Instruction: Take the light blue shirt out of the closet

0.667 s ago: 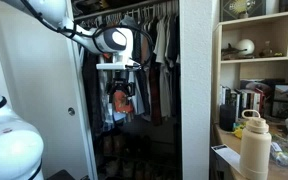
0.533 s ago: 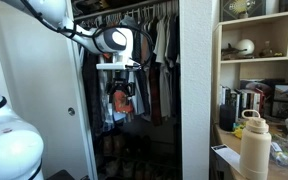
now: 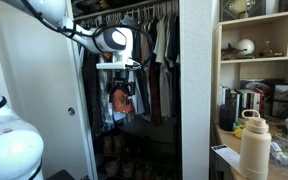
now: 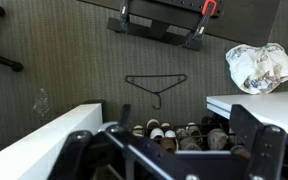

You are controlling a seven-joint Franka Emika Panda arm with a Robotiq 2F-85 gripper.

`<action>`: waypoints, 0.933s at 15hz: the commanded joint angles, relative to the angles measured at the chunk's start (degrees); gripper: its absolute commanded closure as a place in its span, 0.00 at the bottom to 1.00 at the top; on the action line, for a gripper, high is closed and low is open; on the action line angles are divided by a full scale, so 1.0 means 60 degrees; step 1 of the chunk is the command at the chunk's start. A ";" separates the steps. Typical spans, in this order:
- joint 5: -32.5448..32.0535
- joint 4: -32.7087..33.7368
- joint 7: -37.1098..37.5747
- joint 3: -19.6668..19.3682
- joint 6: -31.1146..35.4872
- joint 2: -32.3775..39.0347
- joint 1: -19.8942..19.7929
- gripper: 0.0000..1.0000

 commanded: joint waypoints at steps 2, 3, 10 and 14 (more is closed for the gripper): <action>-0.0297 0.0881 0.0412 0.0540 -0.0192 -0.0107 0.0247 0.00; -0.0417 0.1194 0.0435 0.0703 -0.0280 -0.0062 0.0317 0.00; -0.1421 0.4138 0.1094 0.1646 -0.0781 0.0579 0.0669 0.00; -0.1553 0.6180 0.0934 0.1906 -0.1569 0.1212 0.0835 0.00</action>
